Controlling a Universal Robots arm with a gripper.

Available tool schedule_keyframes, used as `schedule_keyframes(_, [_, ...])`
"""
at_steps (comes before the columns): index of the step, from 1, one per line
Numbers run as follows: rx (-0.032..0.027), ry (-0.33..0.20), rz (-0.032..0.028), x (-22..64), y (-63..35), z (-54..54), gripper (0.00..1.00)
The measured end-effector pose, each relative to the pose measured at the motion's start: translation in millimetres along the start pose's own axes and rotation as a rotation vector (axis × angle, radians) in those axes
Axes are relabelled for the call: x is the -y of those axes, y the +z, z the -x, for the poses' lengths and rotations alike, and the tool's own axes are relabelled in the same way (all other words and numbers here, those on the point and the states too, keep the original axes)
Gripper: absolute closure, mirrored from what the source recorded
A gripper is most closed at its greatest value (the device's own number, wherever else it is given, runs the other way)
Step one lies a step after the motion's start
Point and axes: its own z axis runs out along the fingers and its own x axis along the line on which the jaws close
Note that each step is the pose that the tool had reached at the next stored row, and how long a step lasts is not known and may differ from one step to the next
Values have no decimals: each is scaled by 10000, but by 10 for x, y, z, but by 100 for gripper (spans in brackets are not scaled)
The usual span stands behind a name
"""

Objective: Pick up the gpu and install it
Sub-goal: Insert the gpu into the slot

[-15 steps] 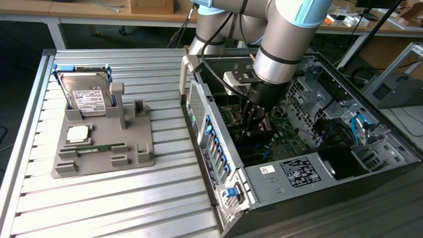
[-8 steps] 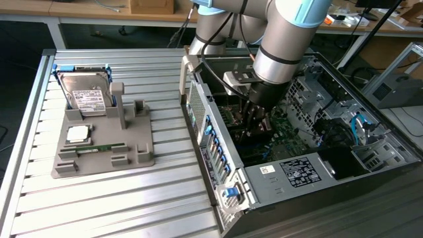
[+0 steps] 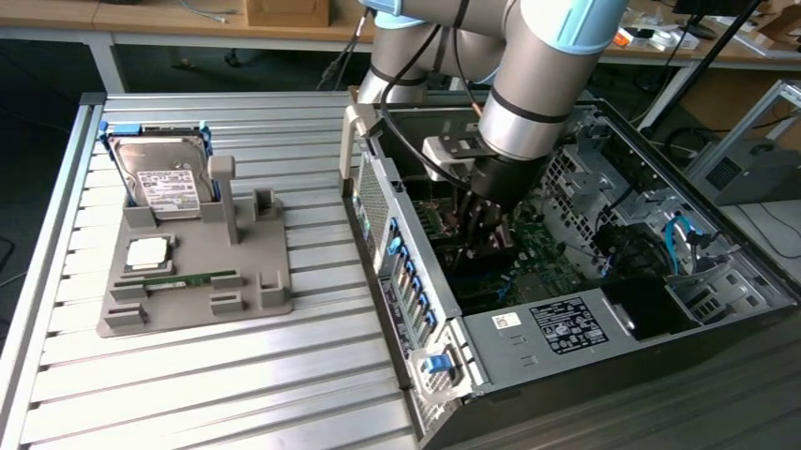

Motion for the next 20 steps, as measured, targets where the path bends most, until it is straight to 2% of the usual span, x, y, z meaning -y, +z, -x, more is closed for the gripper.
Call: schedule_keyframes(20, [-4,0,1,1,33,1,73])
